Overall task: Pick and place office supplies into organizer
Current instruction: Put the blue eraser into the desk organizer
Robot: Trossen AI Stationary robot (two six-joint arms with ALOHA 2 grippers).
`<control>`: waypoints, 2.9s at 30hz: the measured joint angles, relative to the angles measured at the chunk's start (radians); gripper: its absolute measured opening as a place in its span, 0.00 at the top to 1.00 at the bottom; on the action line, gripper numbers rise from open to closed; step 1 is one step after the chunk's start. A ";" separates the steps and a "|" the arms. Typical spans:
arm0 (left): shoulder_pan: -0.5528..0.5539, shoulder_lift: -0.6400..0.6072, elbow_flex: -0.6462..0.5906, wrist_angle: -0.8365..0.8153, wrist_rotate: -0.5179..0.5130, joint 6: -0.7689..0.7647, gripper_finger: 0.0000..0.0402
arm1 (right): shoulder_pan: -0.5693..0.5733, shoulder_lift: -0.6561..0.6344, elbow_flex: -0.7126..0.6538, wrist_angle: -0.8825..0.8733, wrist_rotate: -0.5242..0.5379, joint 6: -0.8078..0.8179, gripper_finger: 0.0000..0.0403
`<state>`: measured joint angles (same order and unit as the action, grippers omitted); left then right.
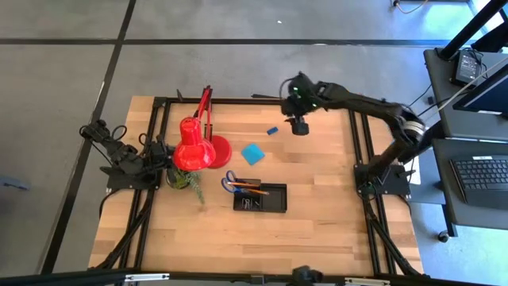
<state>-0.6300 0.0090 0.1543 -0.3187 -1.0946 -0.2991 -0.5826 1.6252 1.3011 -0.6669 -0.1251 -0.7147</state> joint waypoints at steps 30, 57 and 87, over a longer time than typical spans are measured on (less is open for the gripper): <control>0.000 0.000 0.000 -0.049 -0.011 0.085 0.83 | -0.024 0.464 0.217 -0.024 -0.134 -0.154 0.46; 0.000 0.000 0.000 -0.051 -0.010 0.085 0.84 | -0.023 0.538 0.218 -0.018 -0.078 -0.154 0.46; 0.000 0.000 0.000 -0.051 -0.010 0.085 0.84 | -0.015 0.538 0.216 -0.001 -0.061 -0.142 0.82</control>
<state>-0.6300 0.0090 0.1543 -0.3702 -1.1049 -0.2140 -0.5976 2.1635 1.5173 -0.6678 -0.1860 -0.8565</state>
